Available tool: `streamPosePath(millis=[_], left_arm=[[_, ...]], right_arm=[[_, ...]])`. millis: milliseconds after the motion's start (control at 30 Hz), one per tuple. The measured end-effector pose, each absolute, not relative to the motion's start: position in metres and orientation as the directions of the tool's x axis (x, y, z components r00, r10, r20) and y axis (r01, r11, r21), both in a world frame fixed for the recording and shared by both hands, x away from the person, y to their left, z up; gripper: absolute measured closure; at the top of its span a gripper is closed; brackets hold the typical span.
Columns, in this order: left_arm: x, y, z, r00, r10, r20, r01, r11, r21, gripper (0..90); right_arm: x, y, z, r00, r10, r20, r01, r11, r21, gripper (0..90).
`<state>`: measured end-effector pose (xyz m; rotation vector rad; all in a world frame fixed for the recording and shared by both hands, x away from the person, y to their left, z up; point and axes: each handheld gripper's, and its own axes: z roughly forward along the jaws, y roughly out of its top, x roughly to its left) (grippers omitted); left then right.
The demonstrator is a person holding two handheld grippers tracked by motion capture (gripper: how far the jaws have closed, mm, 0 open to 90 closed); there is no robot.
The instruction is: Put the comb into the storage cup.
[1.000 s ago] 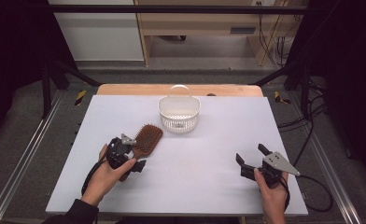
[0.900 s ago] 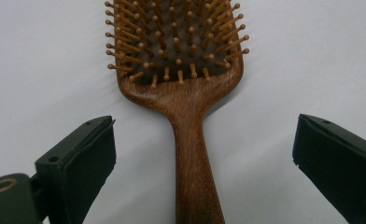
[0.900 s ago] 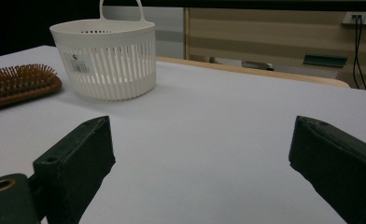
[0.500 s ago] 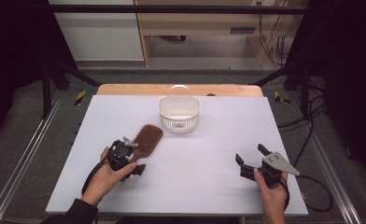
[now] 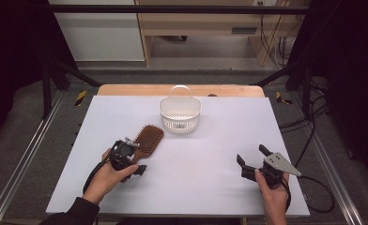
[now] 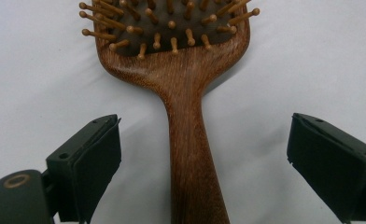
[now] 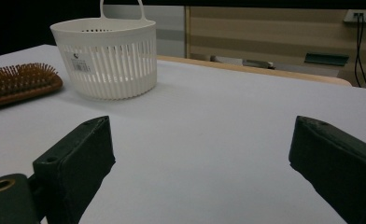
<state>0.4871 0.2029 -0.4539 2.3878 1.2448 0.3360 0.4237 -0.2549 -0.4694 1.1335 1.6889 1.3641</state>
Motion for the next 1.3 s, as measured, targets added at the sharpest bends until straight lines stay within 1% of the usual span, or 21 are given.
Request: streamPosePath(millis=[433,533,667,867,933,1033,1300], left_arm=[[0.488,0.209,-0.459,0.548,0.837,0.008,0.742,-0.491,0.456,12.5],[0.486,0.209,-0.459,0.563,0.826,0.023,0.735,-0.513,0.443,14.6],[0.485,0.210,-0.457,0.556,0.831,0.015,0.739,-0.502,0.448,16.8],[0.491,0.212,-0.457,0.544,0.839,-0.011,0.751,-0.481,0.452,26.2],[0.493,0.212,-0.457,0.539,0.842,-0.015,0.755,-0.475,0.451,28.1],[0.497,0.212,-0.455,0.535,0.845,-0.027,0.759,-0.466,0.456,34.6],[0.503,0.212,-0.453,0.531,0.847,-0.033,0.767,-0.463,0.445,48.1]], right_arm=[[0.424,-0.255,-0.470,-0.387,0.922,0.015,0.211,0.072,0.975,6.8],[0.423,-0.255,-0.469,-0.387,0.922,0.015,0.211,0.073,0.975,6.8],[0.424,-0.255,-0.470,-0.387,0.922,0.016,0.213,0.072,0.974,6.8],[0.424,-0.255,-0.470,-0.386,0.922,0.016,0.211,0.071,0.975,6.9],[0.424,-0.256,-0.470,-0.386,0.923,0.017,0.211,0.070,0.975,6.9],[0.424,-0.255,-0.470,-0.388,0.922,0.017,0.212,0.071,0.975,6.9],[0.424,-0.256,-0.470,-0.385,0.923,0.019,0.214,0.070,0.974,6.9]])
